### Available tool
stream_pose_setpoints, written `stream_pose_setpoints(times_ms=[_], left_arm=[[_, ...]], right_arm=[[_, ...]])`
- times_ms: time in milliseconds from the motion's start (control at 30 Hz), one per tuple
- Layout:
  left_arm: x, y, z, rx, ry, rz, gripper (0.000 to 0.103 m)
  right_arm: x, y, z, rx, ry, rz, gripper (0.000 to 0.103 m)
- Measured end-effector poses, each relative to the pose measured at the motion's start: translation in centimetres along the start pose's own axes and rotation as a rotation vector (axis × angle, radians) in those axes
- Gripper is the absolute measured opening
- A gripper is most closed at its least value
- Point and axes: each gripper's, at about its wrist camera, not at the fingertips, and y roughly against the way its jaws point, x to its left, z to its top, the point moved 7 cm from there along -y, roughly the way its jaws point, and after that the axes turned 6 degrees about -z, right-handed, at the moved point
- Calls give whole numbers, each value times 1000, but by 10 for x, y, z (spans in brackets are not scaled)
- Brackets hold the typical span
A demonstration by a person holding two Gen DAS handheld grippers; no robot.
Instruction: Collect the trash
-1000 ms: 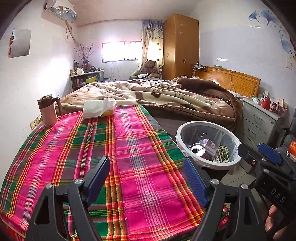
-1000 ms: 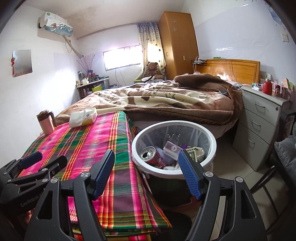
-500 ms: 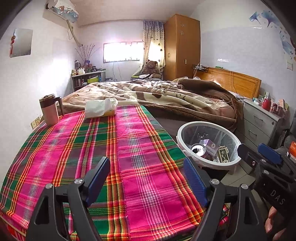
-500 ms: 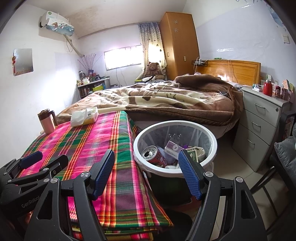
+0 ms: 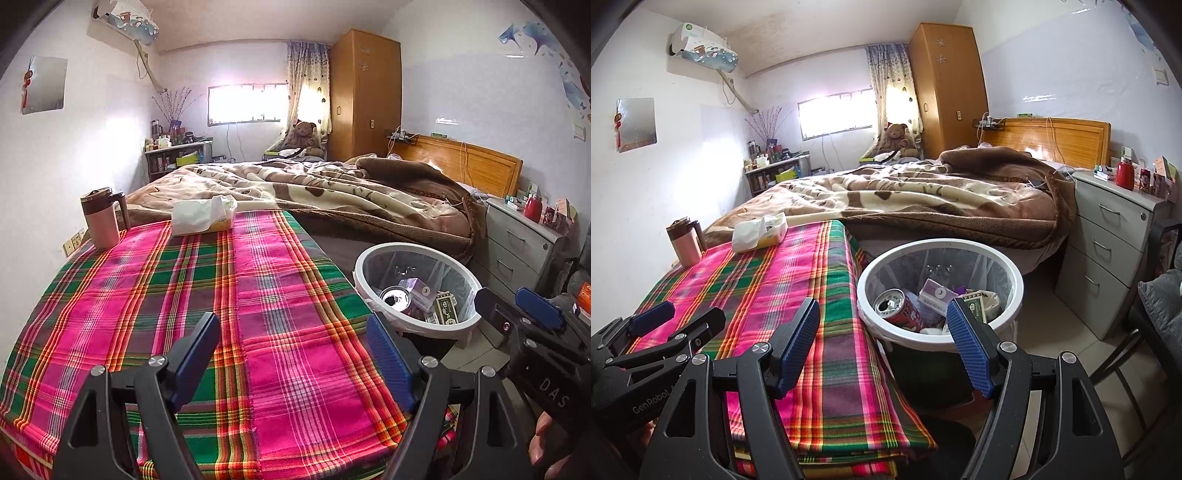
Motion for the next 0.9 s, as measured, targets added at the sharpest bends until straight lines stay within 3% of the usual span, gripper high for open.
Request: stream_pose_setpoints(times_ms=[900], left_arm=[[1,1,1,0,-2,4,83]], right_arm=[[3,-1,0,3,0,2,73]])
